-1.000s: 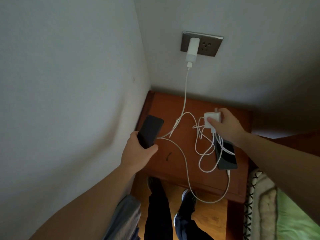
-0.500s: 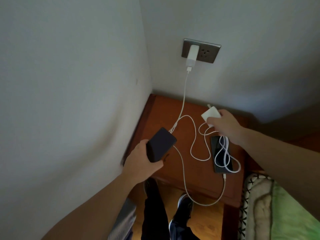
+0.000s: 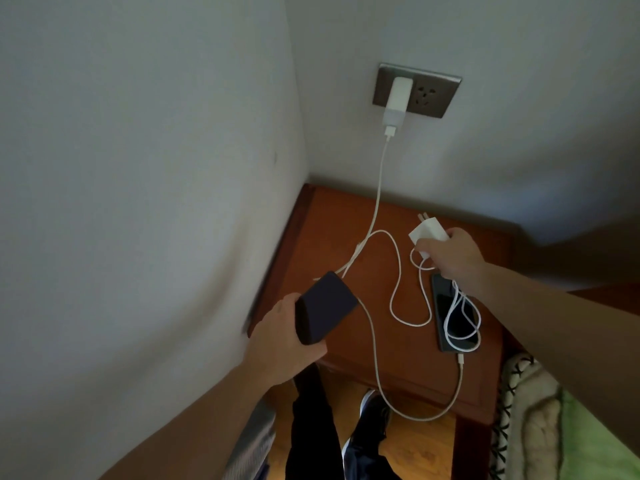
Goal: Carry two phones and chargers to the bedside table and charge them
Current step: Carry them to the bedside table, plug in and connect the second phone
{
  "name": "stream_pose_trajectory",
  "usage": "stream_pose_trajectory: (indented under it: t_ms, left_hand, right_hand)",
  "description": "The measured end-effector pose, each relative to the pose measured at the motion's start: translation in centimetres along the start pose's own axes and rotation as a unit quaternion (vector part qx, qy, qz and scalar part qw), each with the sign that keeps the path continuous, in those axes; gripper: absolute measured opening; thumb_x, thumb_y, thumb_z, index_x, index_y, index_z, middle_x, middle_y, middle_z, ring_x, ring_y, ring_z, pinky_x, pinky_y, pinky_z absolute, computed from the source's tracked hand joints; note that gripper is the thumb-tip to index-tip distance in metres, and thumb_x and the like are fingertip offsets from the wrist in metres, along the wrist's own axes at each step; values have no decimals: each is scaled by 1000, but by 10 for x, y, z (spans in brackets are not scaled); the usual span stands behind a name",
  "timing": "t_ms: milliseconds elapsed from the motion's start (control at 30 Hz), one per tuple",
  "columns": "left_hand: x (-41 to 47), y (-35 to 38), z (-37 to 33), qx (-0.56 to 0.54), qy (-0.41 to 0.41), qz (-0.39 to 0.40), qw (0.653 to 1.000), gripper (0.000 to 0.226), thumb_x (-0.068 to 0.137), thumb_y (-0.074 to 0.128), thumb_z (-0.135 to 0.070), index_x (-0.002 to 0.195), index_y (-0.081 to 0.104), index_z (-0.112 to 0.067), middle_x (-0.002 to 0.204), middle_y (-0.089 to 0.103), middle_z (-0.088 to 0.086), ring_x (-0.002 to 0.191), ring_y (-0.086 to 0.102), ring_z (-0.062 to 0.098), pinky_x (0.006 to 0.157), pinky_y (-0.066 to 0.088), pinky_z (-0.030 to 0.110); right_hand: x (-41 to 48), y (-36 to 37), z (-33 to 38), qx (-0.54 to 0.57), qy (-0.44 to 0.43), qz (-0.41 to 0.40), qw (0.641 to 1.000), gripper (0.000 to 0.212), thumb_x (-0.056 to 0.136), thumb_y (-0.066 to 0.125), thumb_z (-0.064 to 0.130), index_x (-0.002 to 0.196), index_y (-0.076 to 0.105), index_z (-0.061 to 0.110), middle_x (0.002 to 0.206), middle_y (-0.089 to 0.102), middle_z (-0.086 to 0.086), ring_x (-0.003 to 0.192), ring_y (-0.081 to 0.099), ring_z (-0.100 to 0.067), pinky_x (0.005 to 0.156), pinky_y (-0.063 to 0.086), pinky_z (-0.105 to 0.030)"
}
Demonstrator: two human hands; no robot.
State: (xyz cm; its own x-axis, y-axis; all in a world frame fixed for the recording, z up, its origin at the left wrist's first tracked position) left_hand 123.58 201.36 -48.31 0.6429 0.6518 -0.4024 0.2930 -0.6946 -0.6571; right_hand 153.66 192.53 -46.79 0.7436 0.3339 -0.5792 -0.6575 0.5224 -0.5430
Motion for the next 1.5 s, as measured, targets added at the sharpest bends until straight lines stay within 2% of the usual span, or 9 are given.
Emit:
stream_pose_trajectory:
  t_ms: [167, 367, 600, 1000, 1167, 1233, 1333, 1433, 1500]
  left_hand:
    - [6, 13, 33, 162, 9, 18, 987, 80, 54, 54, -60, 124, 44, -23, 102, 55, -6, 90, 56, 18, 74, 47, 38]
    - [22, 57, 75, 303, -7, 82, 949, 89, 61, 57, -61, 137, 32, -22, 121, 52, -1, 108, 50, 24, 86, 37, 39]
    - [50, 78, 86, 271, -12, 53, 961, 88, 60, 61, -59, 134, 32, -21, 122, 48, 3, 108, 48, 26, 84, 35, 40]
    - [65, 104, 83, 269, -41, 35, 962, 90, 71, 68, -57, 140, 25, -19, 138, 37, 7, 122, 39, 27, 98, 37, 42]
    - [58, 105, 77, 310, -36, 9, 950, 88, 81, 60, -57, 147, 21, -14, 146, 36, 8, 132, 34, 28, 106, 31, 43]
    - [52, 101, 66, 317, -44, 21, 947, 81, 84, 58, -54, 146, 23, -15, 146, 37, 7, 134, 33, 27, 108, 30, 42]
    - [40, 90, 35, 291, -1, 61, 955, 53, 87, 53, -43, 134, 44, -21, 132, 52, 2, 121, 47, 22, 102, 37, 39]
    - [35, 69, -19, 126, 69, 158, 977, 27, 89, 56, -31, 112, 65, -22, 108, 68, -1, 99, 62, 16, 86, 51, 36]
    - [42, 49, -65, 36, 101, 133, 985, 19, 91, 57, -26, 103, 70, -20, 97, 71, -2, 89, 64, 13, 80, 53, 35]
  right_hand:
    - [12, 4, -3, 9, 3, 2, 1000, 48, 78, 70, 25, 117, 46, 10, 95, 54, -8, 63, 49, -14, 46, 34, -25]
    - [29, 21, -24, -21, 16, 4, 1000, 56, 77, 71, 31, 122, 43, 14, 98, 56, -8, 65, 54, -17, 46, 37, -27]
    - [37, 38, -31, -22, -12, 24, 999, 51, 78, 69, 27, 122, 48, 14, 81, 58, -4, 55, 52, -15, 40, 36, -25]
    - [26, 42, -32, 36, -9, 44, 998, 28, 79, 69, 22, 101, 57, 9, 62, 47, -1, 44, 41, -11, 34, 31, -20]
    - [12, 32, -26, 142, 16, 57, 988, 30, 81, 67, 25, 104, 59, 8, 74, 49, -8, 48, 40, -12, 41, 29, -23]
    - [3, 25, -19, 194, 24, 70, 978, 27, 83, 65, 34, 96, 60, 11, 75, 47, -8, 47, 38, -11, 39, 25, -22]
    - [-13, 11, -2, 275, 25, 97, 956, 29, 90, 52, 39, 98, 58, 12, 77, 50, -8, 46, 39, -11, 36, 24, -19]
    - [-29, -6, 21, 347, 21, 126, 929, 27, 94, 40, 29, 109, 53, 11, 76, 46, -6, 47, 40, -11, 34, 25, -18]
    - [-37, -18, 40, 376, 20, 127, 918, 27, 93, 41, 24, 114, 50, 9, 75, 45, -6, 49, 41, -13, 36, 27, -20]
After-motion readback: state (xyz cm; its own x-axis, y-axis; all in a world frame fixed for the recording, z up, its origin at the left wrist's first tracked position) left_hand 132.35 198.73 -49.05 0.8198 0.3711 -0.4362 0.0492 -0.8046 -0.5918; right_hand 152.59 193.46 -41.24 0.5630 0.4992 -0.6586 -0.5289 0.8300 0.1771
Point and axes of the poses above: each hand's wrist, its own x-axis towards the middle knuckle, its own y-axis out of the palm, z = x × y, the point moved 3 cm from there along x, towards the middle knuckle
